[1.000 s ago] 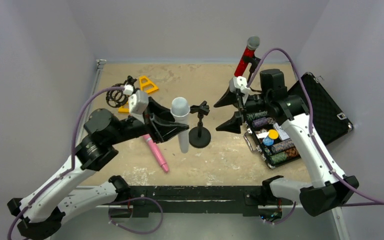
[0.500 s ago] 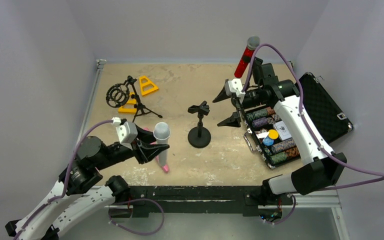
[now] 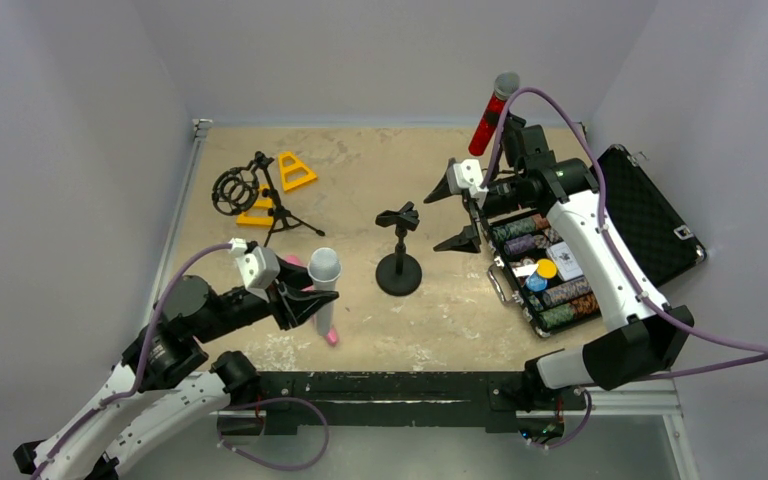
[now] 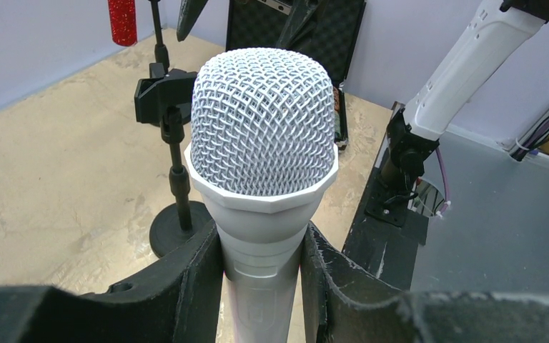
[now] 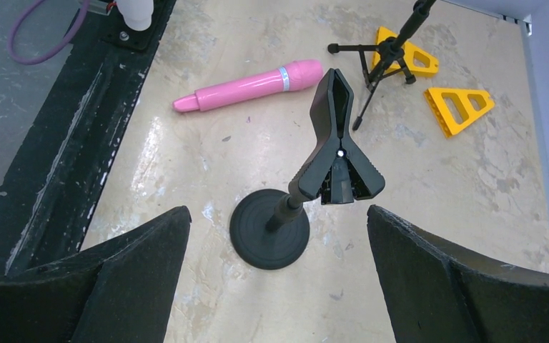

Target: Attach the microphones to the stand

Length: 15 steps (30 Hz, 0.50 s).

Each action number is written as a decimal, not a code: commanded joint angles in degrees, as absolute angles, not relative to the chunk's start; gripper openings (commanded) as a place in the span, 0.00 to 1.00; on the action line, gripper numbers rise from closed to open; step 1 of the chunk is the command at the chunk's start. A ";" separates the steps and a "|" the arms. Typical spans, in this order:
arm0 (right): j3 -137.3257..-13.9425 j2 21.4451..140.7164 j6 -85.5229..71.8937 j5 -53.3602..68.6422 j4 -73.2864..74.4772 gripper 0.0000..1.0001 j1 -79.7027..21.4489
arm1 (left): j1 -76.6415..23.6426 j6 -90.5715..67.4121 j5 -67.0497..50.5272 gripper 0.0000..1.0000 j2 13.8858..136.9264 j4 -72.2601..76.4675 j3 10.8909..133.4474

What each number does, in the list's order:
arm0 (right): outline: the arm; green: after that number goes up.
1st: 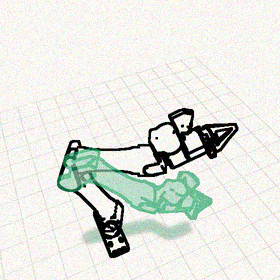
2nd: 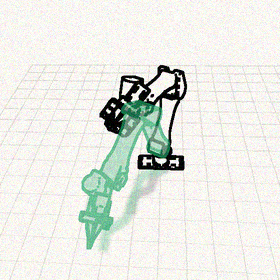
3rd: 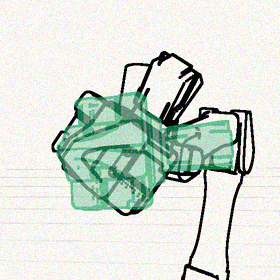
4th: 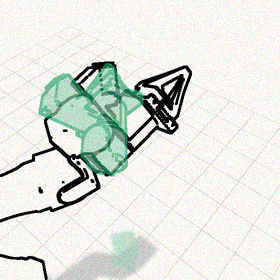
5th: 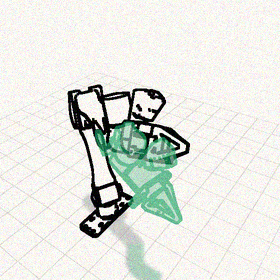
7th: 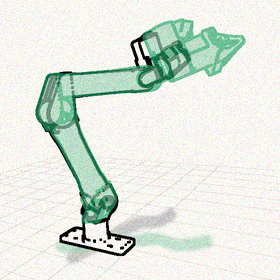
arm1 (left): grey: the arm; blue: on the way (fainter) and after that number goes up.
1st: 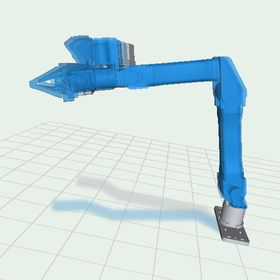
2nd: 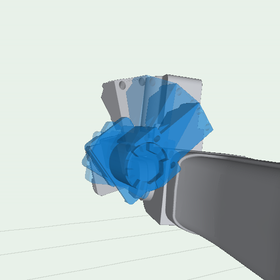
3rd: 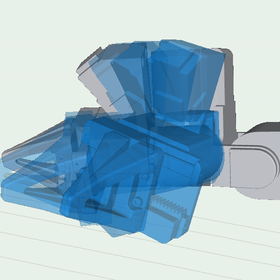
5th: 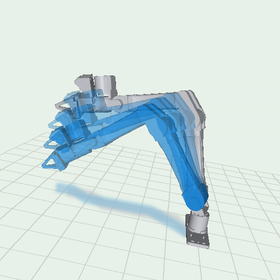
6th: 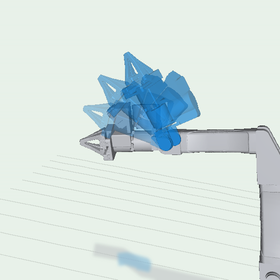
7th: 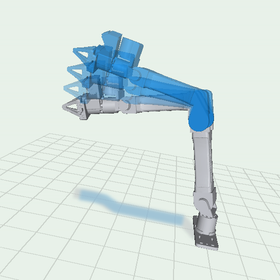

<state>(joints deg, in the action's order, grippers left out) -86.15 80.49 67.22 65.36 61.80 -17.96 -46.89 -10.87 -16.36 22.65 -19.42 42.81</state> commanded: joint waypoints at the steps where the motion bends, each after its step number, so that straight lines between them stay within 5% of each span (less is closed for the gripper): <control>1: -88.60 80.71 70.02 64.66 62.84 0.96 -18.19 | -46.58 -10.02 -16.13 0.00 22.39 -16.96 42.54; 15: -92.08 83.54 74.59 62.98 67.26 0.96 -19.58 | -46.58 -8.90 -16.28 0.00 22.55 -16.29 41.98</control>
